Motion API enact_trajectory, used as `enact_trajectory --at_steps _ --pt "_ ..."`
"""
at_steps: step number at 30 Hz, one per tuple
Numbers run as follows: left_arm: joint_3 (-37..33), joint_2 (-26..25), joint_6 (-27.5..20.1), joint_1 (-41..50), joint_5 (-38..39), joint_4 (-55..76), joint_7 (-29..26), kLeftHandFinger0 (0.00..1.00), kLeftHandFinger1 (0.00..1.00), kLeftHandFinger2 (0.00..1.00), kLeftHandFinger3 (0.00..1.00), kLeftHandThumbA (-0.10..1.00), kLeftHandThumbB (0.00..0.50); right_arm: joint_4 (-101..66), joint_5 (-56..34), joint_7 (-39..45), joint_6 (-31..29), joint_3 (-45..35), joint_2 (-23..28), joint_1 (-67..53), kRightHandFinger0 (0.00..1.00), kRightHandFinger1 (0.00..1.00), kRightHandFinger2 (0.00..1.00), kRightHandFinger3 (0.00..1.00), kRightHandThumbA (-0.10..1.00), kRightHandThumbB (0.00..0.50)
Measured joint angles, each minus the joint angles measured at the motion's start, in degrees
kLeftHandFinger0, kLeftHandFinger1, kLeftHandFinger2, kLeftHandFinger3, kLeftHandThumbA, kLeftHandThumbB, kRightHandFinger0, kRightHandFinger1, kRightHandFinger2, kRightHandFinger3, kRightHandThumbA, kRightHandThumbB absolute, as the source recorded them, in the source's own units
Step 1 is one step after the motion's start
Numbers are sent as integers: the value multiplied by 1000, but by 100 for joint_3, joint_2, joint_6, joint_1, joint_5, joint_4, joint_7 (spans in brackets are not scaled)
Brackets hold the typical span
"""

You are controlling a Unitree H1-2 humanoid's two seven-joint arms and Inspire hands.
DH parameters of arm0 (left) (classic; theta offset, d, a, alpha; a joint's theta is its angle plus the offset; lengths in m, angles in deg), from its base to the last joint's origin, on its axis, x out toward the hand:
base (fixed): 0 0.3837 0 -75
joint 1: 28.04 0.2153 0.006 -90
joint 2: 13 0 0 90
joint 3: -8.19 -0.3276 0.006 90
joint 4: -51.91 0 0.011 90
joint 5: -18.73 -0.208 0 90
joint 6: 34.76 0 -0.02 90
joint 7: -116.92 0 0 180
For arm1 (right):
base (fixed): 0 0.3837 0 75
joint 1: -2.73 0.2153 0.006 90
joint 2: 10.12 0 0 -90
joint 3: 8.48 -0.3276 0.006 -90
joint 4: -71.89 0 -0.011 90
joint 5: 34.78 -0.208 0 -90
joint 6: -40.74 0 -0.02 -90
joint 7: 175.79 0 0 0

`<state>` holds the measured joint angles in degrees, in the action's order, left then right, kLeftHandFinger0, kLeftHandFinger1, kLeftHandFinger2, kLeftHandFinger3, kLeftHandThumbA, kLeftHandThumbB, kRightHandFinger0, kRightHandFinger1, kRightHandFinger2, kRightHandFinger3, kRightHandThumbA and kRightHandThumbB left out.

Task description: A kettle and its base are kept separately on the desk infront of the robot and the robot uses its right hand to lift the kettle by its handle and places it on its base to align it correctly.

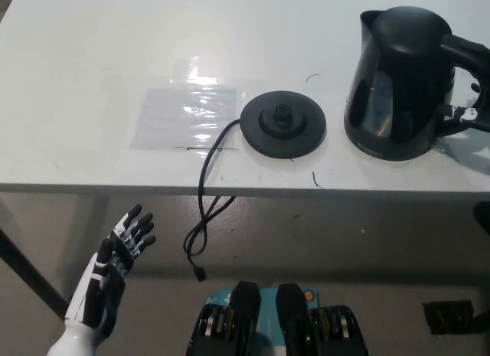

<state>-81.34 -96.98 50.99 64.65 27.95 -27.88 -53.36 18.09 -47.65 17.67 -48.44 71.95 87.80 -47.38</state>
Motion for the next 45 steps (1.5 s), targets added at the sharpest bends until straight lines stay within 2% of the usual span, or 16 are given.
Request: enact_trajectory --at_steps 3,5,8,9,11,12,13,14,15,16,17,18,29,34,41,45 --pt "0 0 0 -14 3 -8 0 1000 1000 1000 1000 1000 9 -27 -1 6 -33 -55 0 0 1000 1000 1000 1000 1000 413" --pt "0 0 0 -22 6 -8 0 1000 1000 1000 1000 1000 17 -41 -2 9 -45 -87 0 0 1000 1000 1000 1000 999 394" --pt "-1 0 0 -23 7 -8 0 1000 1000 1000 1000 1000 23 -101 -3 -7 -46 -148 -13 0 1000 1000 1000 1000 855 372" --pt "-1 0 0 -23 6 -8 0 1000 1000 1000 1000 1000 24 -122 -3 -19 -44 -166 -17 1 931 891 896 982 777 359" --pt "0 0 0 -25 9 -8 0 1000 1000 1000 1000 1000 33 -171 -6 -120 -20 -285 -69 26 64 99 242 329 449 278" --pt "0 0 0 -26 11 -7 0 1000 1000 1000 1000 1000 32 -183 4 -207 -21 -361 -114 49 13 48 206 232 331 265" --pt "0 0 0 -27 12 -7 0 1000 1000 1000 1000 1000 32 -183 12 -253 -22 -382 -129 61 1 56 267 170 146 231" --pt "0 0 1 -31 14 -8 0 1000 1000 1000 1000 1000 32 -183 72 -417 -35 -422 -180 102 0 80 324 174 83 225" --pt "0 0 1 -36 15 -8 0 1000 1000 1000 1000 1000 54 -183 118 -524 -41 -441 -213 127 0 147 472 243 -74 221" --pt "0 0 1 -41 17 -7 0 1000 1000 1000 1000 1000 56 -184 156 -657 -45 -458 -249 155 0 178 537 293 -75 215" --pt "1 0 0 -45 20 -7 0 1000 1000 1000 1000 1000 64 -185 191 -742 -44 -474 -280 176 0 239 645 419 -96 214" --pt "1 0 0 -45 22 -7 0 1000 1000 1000 1000 1000 71 -185 212 -799 -44 -479 -294 187 0 254 667 458 -92 210" --pt "4 -6 0 -85 56 -9 1 1000 1000 1000 1000 1000 109 -136 290 -1245 -41 -515 -337 210 0 306 654 522 -100 201" --pt "5 -13 -2 -115 58 -23 1 1000 1000 1000 1000 1000 98 -129 274 -1290 -42 -549 -338 215 0 300 690 636 -100 175" --pt "4 -15 -2 -115 58 -24 1 1000 1000 1000 1000 1000 86 -151 235 -1342 -86 -782 -460 214 0 281 699 657 -100 154" --pt "3 -19 -12 -116 57 -43 3 1000 1000 1000 1000 1000 80 -325 107 -1389 -84 -1050 -683 214 0 212 634 571 -100 157"
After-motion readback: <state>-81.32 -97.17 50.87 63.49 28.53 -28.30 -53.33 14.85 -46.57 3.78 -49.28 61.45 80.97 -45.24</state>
